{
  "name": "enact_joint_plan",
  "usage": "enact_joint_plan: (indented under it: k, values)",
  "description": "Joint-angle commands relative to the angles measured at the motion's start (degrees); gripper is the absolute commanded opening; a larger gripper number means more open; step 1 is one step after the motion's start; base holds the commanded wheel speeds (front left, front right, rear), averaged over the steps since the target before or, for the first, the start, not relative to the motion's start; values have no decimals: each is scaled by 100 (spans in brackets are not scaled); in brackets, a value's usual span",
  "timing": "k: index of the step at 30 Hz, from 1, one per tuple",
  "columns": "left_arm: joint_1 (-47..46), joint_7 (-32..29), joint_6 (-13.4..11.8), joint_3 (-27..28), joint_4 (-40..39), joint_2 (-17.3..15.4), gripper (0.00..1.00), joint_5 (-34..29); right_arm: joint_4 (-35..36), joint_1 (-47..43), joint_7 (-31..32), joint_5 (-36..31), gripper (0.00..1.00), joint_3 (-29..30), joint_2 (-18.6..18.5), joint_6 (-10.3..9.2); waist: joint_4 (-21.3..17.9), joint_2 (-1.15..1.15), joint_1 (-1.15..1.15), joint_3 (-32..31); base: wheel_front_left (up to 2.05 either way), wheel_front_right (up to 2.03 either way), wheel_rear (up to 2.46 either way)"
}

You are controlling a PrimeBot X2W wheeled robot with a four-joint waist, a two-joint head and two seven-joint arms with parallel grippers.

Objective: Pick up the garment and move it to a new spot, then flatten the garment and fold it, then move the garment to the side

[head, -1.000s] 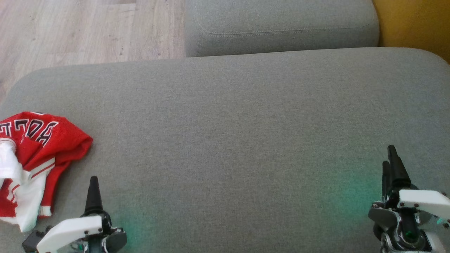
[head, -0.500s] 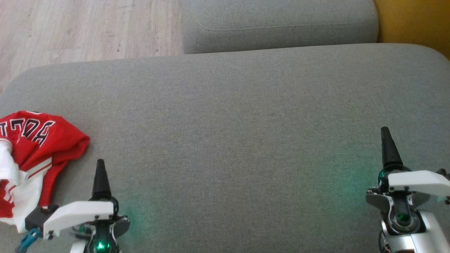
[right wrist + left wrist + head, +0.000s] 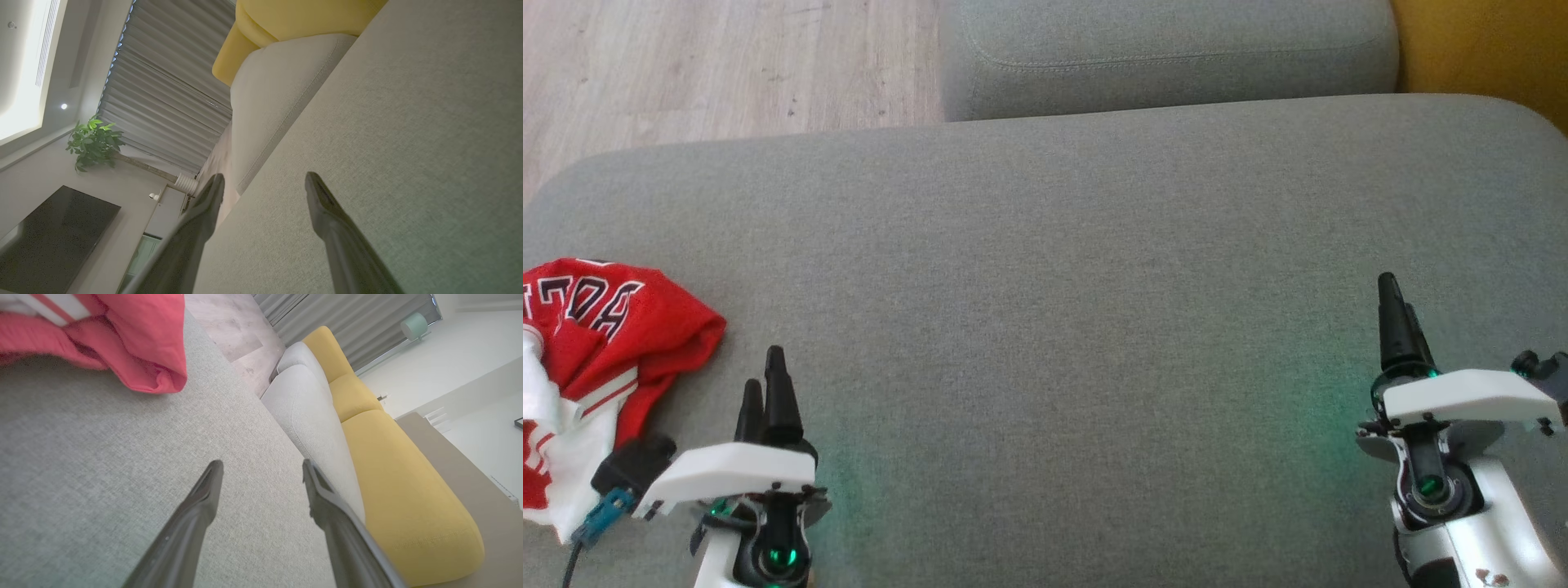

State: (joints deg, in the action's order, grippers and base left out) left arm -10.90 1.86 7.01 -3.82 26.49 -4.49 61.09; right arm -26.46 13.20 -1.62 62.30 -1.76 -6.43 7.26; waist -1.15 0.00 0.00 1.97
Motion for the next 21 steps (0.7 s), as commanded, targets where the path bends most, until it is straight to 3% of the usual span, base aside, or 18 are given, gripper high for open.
enact_joint_plan:
  k: [1, 21]
  values:
    - [-400, 95, -33, 41, -113, -128, 100, -211, 129, 422, -112, -200, 100, -87, -129, 10, -2, 0, 0, 8, 0, 0, 0]
    - [-464, 431, -296, 3, 97, -70, 100, -1748, -126, 682, -450, -1695, 100, -392, -206, 13, -36, 0, 0, 58, 0, 0, 0]
